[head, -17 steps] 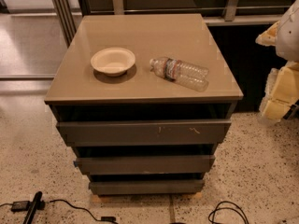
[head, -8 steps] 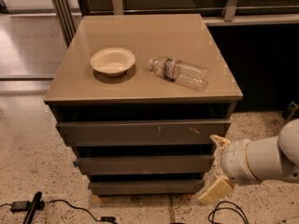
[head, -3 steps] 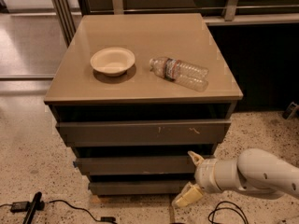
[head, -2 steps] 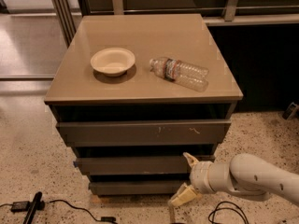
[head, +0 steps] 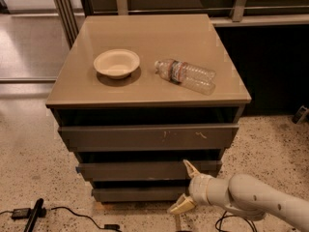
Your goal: Open middle drawer
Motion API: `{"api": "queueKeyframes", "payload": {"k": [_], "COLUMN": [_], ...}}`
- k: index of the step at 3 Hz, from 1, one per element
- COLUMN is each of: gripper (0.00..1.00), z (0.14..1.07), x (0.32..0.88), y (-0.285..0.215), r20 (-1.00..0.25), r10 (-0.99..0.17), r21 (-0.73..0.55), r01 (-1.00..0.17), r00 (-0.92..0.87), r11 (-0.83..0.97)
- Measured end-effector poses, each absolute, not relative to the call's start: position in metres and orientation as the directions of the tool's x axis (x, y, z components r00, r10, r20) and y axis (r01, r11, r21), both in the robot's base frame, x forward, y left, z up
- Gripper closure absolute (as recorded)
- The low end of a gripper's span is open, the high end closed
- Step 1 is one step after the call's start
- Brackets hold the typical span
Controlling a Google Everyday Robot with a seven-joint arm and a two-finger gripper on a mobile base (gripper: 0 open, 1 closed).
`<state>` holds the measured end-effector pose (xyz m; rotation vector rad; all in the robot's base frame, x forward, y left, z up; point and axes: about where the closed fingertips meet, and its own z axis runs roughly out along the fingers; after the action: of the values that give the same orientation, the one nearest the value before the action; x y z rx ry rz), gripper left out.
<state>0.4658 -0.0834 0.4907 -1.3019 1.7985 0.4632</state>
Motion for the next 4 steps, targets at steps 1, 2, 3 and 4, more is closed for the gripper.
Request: {"api": "queueKeyframes", "payload": {"k": [1,2,3,4], "gripper": [0.0,0.0,0.0,0.0], "z": [0.491,0.485,0.469,0.456], "x": [0.465,0.475,0.5,0.524], "y": [-0.083,-0.078,-0.082,-0.099], "r20": [-0.8,-0.793,-0.767,-0.738], "r10": [-0.591,-0.604,-0.641,-0.674], "r21": [-0.173,-0.19,-0.248,-0.312], "r01": [-0.905,-0.908,-0.9,-0.877], "r00": [-0.102,-0.083,-0.044,-0.019], "r11": [0.389,0.374,0.359,0.366]}}
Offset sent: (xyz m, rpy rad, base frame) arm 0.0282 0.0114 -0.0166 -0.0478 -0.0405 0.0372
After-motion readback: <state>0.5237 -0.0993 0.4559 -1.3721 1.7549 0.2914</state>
